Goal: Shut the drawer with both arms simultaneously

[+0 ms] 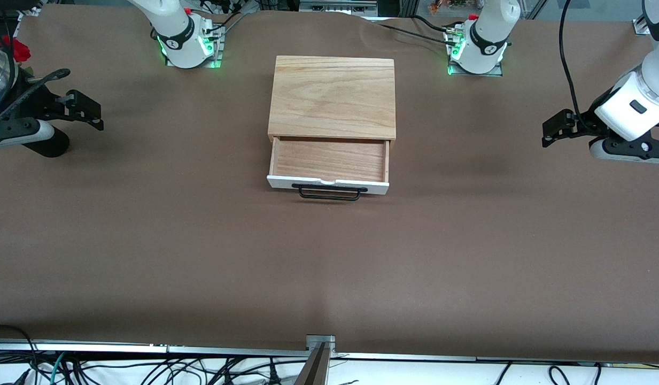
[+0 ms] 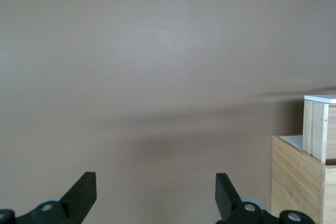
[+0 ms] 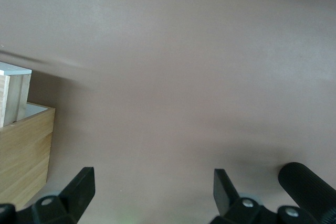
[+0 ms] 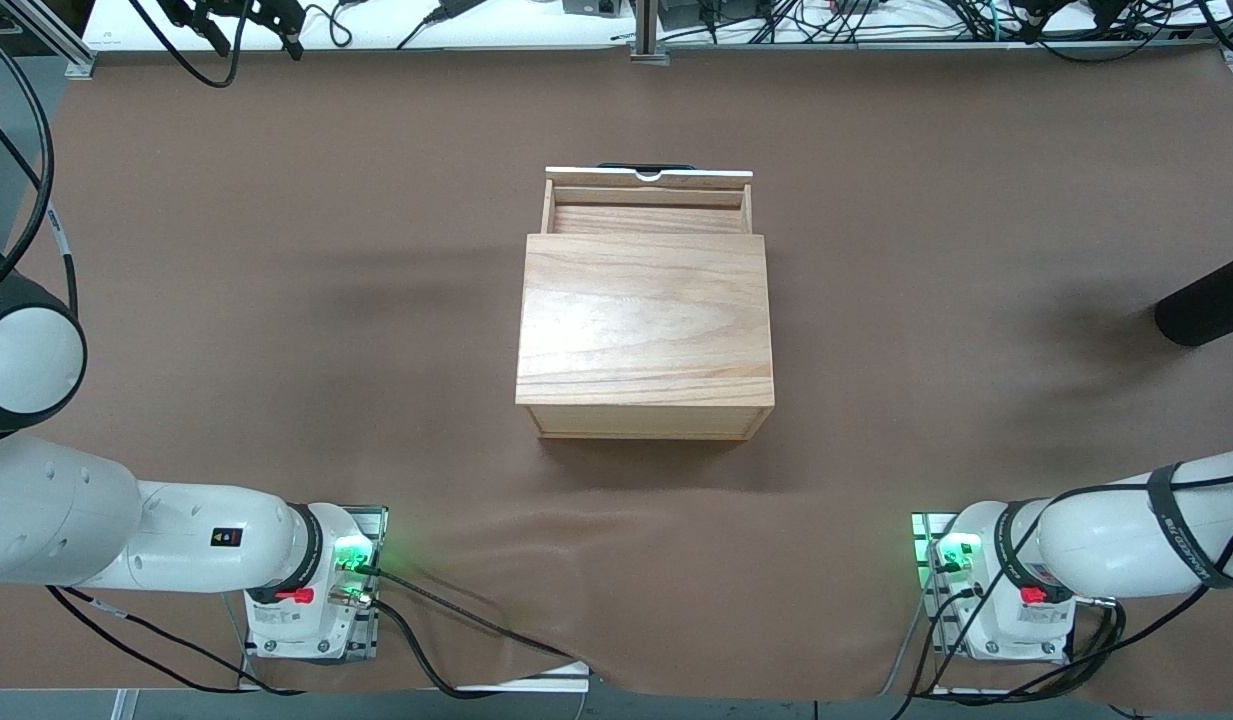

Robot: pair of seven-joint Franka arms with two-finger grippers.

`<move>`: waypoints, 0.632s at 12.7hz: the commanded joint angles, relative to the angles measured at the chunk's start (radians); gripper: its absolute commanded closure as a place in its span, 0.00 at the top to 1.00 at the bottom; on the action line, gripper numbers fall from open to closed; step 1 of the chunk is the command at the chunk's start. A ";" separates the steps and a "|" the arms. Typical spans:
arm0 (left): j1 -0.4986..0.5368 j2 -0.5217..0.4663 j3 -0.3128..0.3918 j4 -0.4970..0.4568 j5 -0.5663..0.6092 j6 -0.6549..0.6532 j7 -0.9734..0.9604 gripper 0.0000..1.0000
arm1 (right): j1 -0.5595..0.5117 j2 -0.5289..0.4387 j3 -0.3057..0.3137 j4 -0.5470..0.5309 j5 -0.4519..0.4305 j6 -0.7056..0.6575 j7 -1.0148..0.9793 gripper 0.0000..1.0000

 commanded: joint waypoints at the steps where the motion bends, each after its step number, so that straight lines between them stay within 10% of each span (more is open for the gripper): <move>1: 0.001 0.004 -0.003 0.027 -0.011 -0.022 -0.002 1.00 | -0.006 0.000 0.007 0.016 0.011 -0.009 0.010 1.00; 8: 0.001 0.004 -0.003 0.027 -0.011 -0.022 -0.002 1.00 | -0.004 -0.003 0.015 0.016 0.013 -0.012 0.011 1.00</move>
